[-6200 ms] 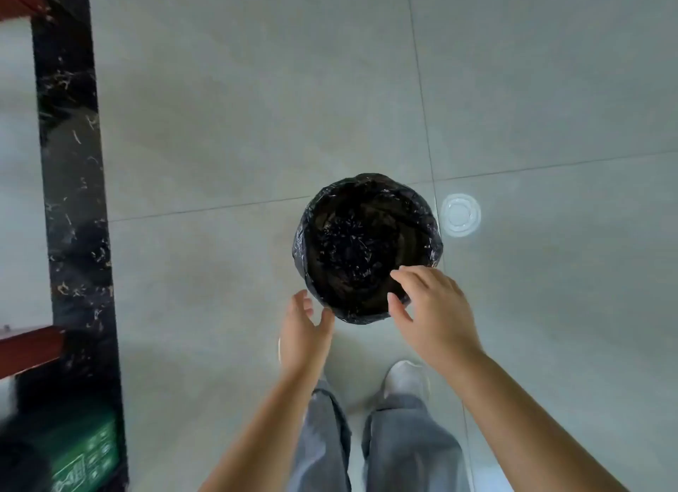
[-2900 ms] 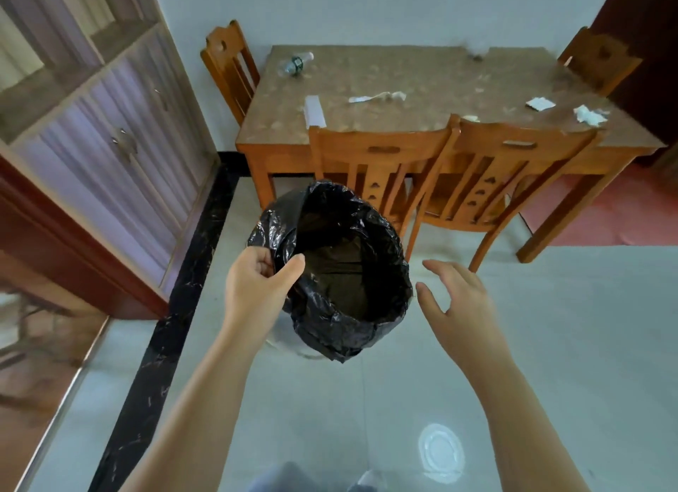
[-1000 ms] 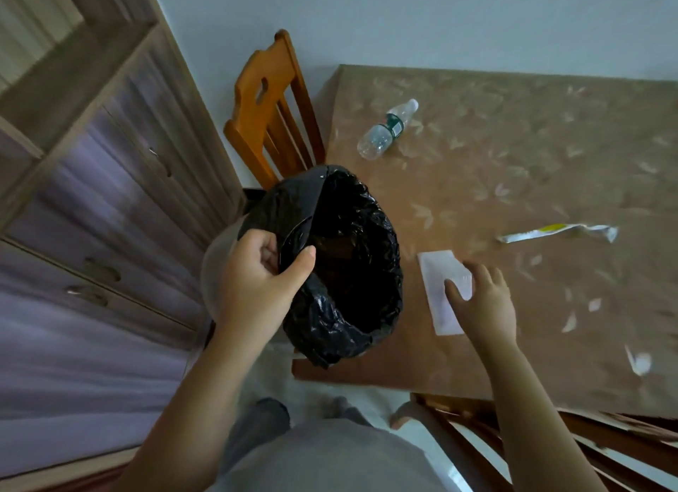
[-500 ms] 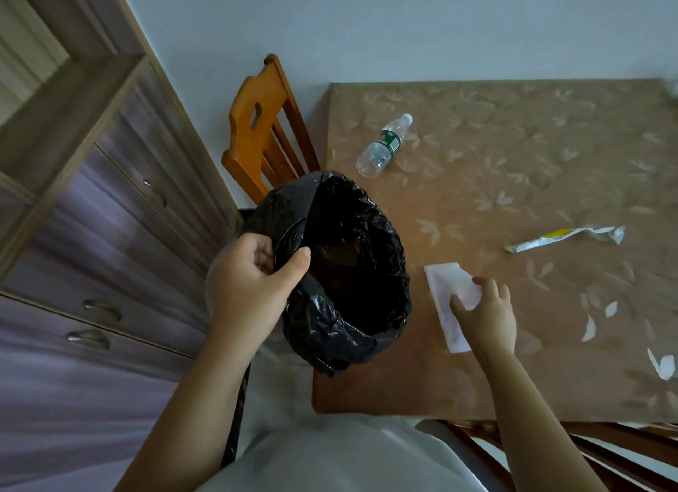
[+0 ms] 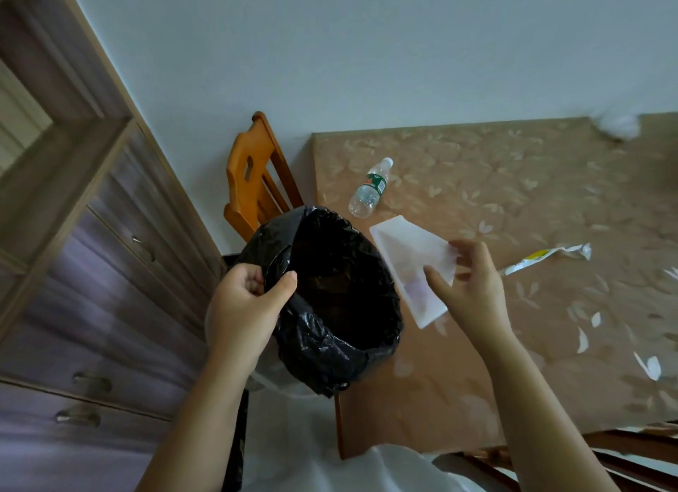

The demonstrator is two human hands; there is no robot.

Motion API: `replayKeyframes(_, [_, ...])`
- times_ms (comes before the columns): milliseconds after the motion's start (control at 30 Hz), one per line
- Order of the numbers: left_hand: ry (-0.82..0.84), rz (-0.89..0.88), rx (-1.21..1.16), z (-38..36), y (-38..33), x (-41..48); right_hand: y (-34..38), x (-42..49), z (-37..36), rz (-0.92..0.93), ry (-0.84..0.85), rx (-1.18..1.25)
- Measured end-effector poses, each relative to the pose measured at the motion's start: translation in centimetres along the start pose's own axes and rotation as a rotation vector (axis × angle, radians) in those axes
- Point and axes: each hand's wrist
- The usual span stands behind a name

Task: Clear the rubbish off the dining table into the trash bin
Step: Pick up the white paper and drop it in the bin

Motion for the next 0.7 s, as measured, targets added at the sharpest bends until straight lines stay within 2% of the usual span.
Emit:
replayKeyframes(167, [-0.010, -0.007, -0.049, 1.3, 0.4, 0.4, 3.5, -0.3, -2.9, 0.107, 0.216, 0.024])
replayKeyframes(267, [-0.021, -0.013, -0.082, 2.2, 0.8, 0.4, 5.0, -0.4, -5.1, 0.151, 0.379, -0.019])
replayKeyframes(467, [-0.065, -0.030, -0.140, 5.3, 1.9, 0.1, 7.4, -0.7, -10.0, 0.257, 0.587, -0.110])
replayKeyframes(700, [-0.229, 0.064, -0.179, 11.3, 5.4, -1.2, 10.6, -1.7, -14.7, 0.365, 0.588, -0.222])
Point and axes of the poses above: each hand's wrist, its own x-axis towards the middle knuckle, its own z-axis out of the back of the hand, y = z × x, and after that the axes turned 8 degrees about y, right-handed
